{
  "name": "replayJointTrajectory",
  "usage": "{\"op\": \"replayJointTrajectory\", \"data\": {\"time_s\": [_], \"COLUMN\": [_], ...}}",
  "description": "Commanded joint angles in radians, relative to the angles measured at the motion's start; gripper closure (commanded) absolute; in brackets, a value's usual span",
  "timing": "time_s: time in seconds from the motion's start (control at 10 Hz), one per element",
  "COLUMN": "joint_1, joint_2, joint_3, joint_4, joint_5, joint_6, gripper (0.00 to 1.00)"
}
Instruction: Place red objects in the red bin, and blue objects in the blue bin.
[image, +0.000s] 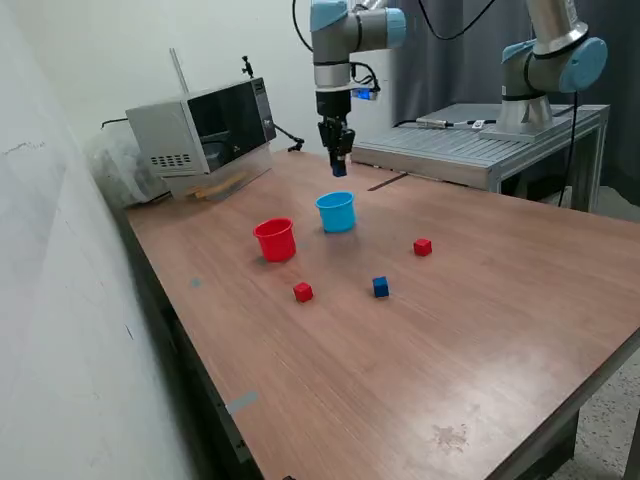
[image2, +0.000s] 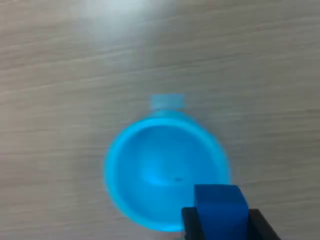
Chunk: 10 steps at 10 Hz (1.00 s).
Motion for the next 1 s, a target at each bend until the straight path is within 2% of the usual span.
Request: {"op": "replayJointTrajectory", "data": {"time_s": [0.0,0.2,0.3,0.4,0.7,0.9], "joint_1": [-0.059,-0.059,-0.058,-0.056,-0.036,0.081], "joint_2": [0.051,0.055,0.055,0.053,0.029,-0.057], "joint_3": [-0.036,-0.031,-0.03,-0.027,-0.022,0.001], "joint_4": [0.0,0.0,0.0,0.0,0.018,0.04], "joint_5": [0.001,0.003,0.014,0.03,0.031,0.029], "joint_6": [-0.024,-0.026,-0.026,-0.026,-0.026,-0.015], "gripper": [1.0,1.0,0.0,0.0,0.0,0.0]}}
